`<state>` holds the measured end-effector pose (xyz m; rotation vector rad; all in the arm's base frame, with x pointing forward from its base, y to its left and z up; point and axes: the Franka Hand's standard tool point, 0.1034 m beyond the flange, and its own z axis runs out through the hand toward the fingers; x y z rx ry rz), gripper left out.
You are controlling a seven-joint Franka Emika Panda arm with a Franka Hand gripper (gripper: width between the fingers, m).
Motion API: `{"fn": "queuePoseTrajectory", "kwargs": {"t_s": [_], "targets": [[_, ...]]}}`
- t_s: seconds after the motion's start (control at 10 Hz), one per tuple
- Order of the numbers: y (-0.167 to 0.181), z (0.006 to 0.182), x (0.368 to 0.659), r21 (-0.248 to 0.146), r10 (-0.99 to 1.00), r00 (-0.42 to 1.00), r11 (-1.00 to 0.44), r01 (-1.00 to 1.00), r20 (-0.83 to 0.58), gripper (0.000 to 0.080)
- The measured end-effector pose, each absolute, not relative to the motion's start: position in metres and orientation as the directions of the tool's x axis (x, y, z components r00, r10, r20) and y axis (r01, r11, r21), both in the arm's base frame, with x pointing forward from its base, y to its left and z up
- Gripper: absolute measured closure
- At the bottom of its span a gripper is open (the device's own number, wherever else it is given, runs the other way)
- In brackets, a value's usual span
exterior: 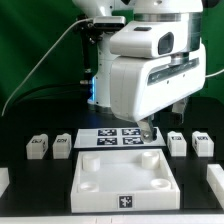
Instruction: Assemble one leg
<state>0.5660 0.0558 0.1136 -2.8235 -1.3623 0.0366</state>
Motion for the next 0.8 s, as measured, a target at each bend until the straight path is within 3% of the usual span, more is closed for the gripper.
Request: {"fn": "queuePoseTrajectory", "kwargs": {"t_s": [0.5,0.6,0.8], "targets": [[0.055,0.114,0.565,-0.014,0.816,0.578,-0.578,0.816,-0.015,0.015],[0.052,0.11,0.545,-0.005,0.875,0.483,-0.483,0.875,-0.008,0.015],[0.026,0.092,0.491,-0.004,0.986,0.166,-0.166,0.986,-0.004,0.015]]}}
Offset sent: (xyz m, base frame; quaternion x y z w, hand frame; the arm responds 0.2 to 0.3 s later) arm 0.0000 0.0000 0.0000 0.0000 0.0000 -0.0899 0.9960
